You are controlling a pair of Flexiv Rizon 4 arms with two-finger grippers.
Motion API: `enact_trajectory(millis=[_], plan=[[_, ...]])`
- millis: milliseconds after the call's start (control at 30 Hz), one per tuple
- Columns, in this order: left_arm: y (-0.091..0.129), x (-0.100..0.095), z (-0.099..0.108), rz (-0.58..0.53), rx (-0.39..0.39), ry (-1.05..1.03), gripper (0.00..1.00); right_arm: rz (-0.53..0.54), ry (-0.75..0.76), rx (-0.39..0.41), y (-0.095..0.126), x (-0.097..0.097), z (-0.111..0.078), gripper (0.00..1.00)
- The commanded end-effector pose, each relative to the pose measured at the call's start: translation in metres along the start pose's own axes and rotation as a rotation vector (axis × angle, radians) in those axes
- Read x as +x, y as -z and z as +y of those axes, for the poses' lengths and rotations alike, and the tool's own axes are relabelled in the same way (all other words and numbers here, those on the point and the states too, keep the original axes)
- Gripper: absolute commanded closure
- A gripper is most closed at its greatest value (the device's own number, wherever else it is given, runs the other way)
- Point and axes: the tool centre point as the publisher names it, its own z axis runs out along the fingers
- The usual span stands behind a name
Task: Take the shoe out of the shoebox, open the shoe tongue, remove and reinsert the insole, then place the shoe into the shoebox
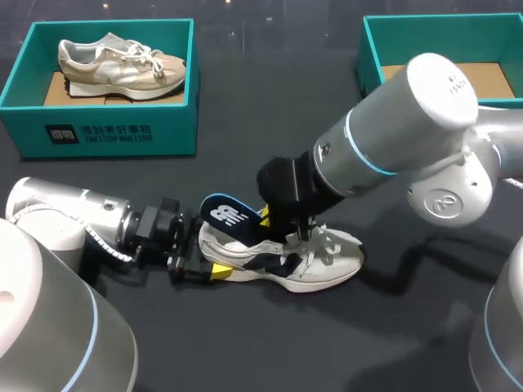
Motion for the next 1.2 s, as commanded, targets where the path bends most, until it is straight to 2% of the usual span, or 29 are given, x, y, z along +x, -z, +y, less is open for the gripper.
enact_trajectory(millis=[33,267,300,333,367,400,567,667,900,1033,1100,1200], plan=[[-0.001,-0.001,0.002,-0.001,-0.001,0.001,1.0,0.062,0.013,0.028,-0.016,-0.014,0.02,1.0],[-0.001,-0.001,0.002,-0.001,-0.001,0.001,1.0,0.096,-0.003,0.024,-0.019,-0.014,0.026,1.0],[-0.001,-0.001,0.002,-0.001,-0.001,0.001,1.0,0.102,-0.011,0.025,-0.018,-0.013,0.026,0.94],[-0.001,-0.001,0.002,-0.001,-0.001,0.001,1.0,0.106,-0.017,0.026,-0.018,-0.013,0.026,0.75],[-0.001,-0.001,0.002,-0.001,-0.001,0.001,1.0,0.11,-0.025,0.023,-0.017,-0.014,0.027,0.63],[-0.001,-0.001,0.002,-0.001,-0.001,0.001,1.0,0.115,-0.034,0.02,-0.016,-0.014,0.027,0.57],[-0.001,-0.001,0.002,-0.001,-0.001,0.001,1.0,0.156,-0.086,-0.005,-0.012,-0.015,0.027,0.56],[-0.001,-0.001,0.002,-0.001,-0.001,0.001,1.0,0.196,-0.118,-0.028,-0.01,-0.016,0.028,0.53],[-0.001,-0.001,0.002,-0.001,-0.001,0.001,1.0,0.299,-0.198,-0.066,-0.009,-0.017,0.029,0.59],[-0.001,-0.001,0.002,-0.001,-0.001,0.001,1.0,0.367,-0.239,-0.068,-0.011,-0.016,0.032,0.53],[-0.001,-0.001,0.002,-0.001,-0.001,0.001,1.0,0.393,-0.256,-0.07,-0.012,-0.015,0.034,0.42],[-0.001,-0.001,0.002,-0.001,-0.001,0.001,1.0,0.427,-0.284,-0.083,-0.014,-0.013,0.036,0.41]])
